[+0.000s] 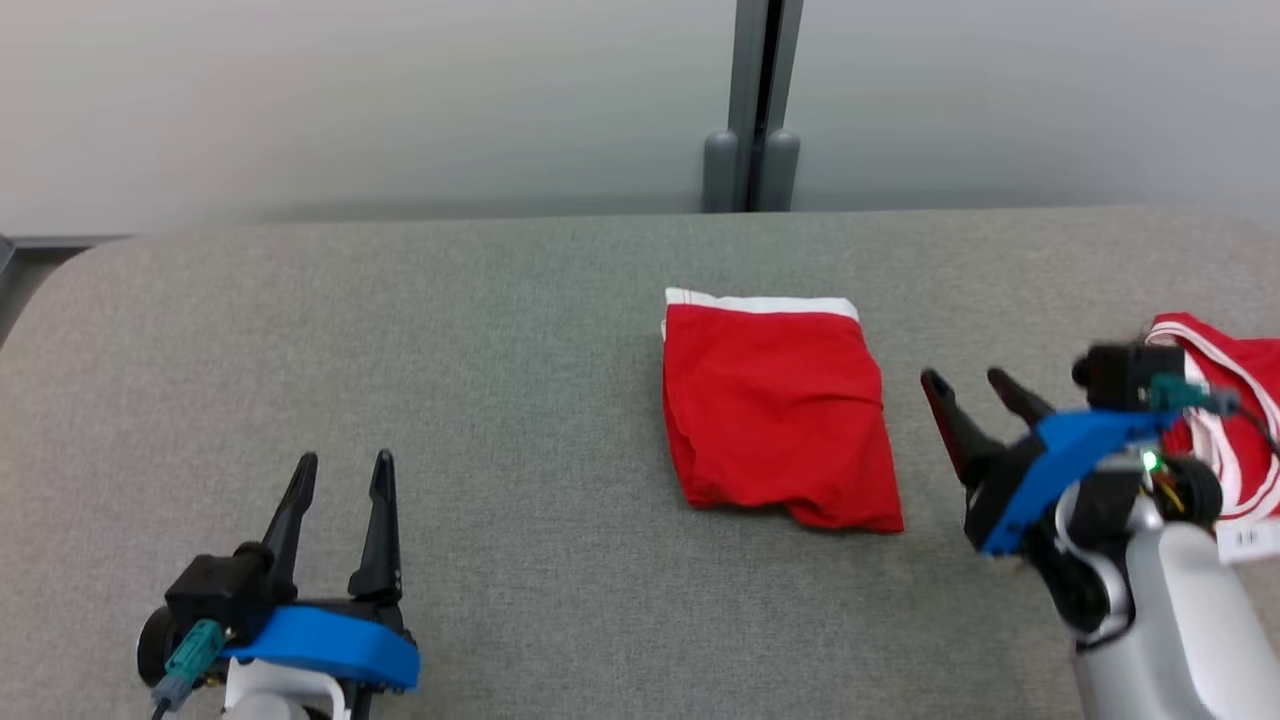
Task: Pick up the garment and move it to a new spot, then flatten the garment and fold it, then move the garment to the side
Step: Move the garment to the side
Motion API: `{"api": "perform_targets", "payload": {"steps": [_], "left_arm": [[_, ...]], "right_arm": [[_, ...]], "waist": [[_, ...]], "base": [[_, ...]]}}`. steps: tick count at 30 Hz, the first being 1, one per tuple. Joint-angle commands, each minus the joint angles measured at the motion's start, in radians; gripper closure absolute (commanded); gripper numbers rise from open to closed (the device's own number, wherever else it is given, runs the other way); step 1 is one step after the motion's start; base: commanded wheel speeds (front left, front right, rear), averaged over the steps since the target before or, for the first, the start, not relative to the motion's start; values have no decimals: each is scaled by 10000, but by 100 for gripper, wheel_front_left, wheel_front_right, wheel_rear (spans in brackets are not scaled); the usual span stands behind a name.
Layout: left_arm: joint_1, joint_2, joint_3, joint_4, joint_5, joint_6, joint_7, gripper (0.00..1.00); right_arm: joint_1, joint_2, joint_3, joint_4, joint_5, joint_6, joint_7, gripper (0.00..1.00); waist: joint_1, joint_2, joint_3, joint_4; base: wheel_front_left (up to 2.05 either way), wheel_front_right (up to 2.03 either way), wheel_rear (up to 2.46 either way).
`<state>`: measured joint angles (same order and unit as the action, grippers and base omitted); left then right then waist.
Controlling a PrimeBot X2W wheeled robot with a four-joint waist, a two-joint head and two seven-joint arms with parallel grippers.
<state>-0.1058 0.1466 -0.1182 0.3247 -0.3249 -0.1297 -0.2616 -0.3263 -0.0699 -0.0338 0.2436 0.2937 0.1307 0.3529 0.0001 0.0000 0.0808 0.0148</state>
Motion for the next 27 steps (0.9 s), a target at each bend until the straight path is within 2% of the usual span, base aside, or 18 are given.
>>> {"api": "perform_targets", "payload": {"steps": [1, 4, 7, 17, 18, 19, 22, 27], "left_arm": [[-144, -4, -59, -47, 50, -11, -45, 0], [-556, -42, -296, -231, 80, -11, -45, 0], [-785, -93, -459, -322, 68, -11, -45, 0], [-1025, -213, -665, -372, -58, -11, -45, 0], [-1012, -221, -651, -367, -54, -11, -45, 0], [-995, -232, -622, -362, -53, -11, -45, 0], [-904, -257, -525, -360, -62, -11, -43, 0], [-766, -279, -354, -470, -46, -11, -45, 0]], "right_arm": [[-217, 41, -9, 80, 22, 1, 125, 0], [-1295, 105, -313, 1009, -38, 1, 1070, 0], [-1915, 144, -645, 1918, -205, 1, 1454, 0], [-2812, 190, -1442, 5029, -1072, 1, 1703, 0], [-2838, 209, -1382, 5214, -1016, 1, 1695, 38], [-2887, 229, -1230, 5322, -991, 2, 1686, 99], [-3155, 163, -512, 5425, -1008, 2, 1757, 100], [-3669, -705, 1484, 4714, -844, 1, 1990, 100]], "waist": [[-1, 0, 216, 180], [-1, 0, 714, 515], [-1, 0, 1023, 794], [-1, 0, 1511, 1400], [-1, 0, 1512, 1400], [-1, 0, 1503, 1386], [-1, 0, 1438, 1245], [-1, 0, 1287, 723]], "base": [[0, 0, 0], [0, 0, 0], [0, 0, 0], [0, 0, 0], [0, 0, 0], [0, 0, 0], [0, 0, 0], [0, 0, 0]]}}
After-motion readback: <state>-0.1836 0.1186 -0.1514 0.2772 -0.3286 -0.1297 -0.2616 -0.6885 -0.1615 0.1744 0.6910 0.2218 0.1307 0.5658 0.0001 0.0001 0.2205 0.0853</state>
